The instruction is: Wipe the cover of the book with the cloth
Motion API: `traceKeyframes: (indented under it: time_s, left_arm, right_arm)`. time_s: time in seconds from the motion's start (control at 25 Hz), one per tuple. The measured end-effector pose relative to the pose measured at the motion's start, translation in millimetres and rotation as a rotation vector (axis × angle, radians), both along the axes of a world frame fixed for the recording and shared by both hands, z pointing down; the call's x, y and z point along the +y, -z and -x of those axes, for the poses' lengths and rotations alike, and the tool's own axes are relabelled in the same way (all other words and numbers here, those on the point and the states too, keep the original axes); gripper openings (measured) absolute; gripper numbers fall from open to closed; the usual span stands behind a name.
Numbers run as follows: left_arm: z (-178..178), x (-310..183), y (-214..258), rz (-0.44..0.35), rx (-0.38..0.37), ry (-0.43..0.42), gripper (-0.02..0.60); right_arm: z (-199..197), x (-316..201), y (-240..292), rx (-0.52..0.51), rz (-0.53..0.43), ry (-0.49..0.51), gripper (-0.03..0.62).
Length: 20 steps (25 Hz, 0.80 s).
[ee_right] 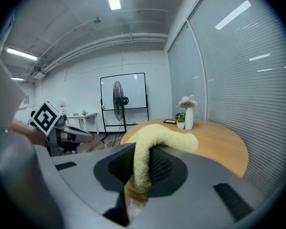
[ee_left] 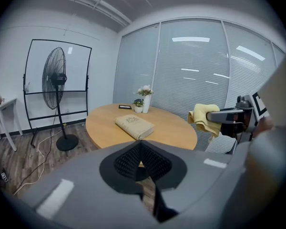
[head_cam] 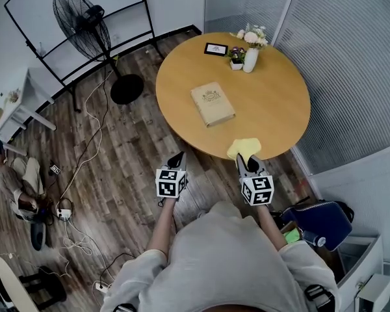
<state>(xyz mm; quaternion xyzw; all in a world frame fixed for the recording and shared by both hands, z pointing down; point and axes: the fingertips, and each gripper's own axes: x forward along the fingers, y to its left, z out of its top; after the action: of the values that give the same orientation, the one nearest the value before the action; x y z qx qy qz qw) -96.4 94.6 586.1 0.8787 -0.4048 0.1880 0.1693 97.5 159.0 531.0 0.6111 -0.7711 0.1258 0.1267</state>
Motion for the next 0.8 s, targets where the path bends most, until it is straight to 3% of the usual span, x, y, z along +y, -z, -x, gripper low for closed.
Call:
traceKeyframes:
  time_s: [0.36, 0.8]
  left_arm:
    - [-2.4, -21.6, -8.3, 0.013, -0.008, -0.006, 0.006]
    - [-6.2, -98.7, -17.7, 0.030, -0.015, 0.038, 0.006]
  right_arm:
    - [5.1, -20.4, -9.3, -0.026, 0.017, 0.011, 0.060]
    - [-0.2, -112.8, -11.3, -0.030, 0.010, 0.059, 0.060]
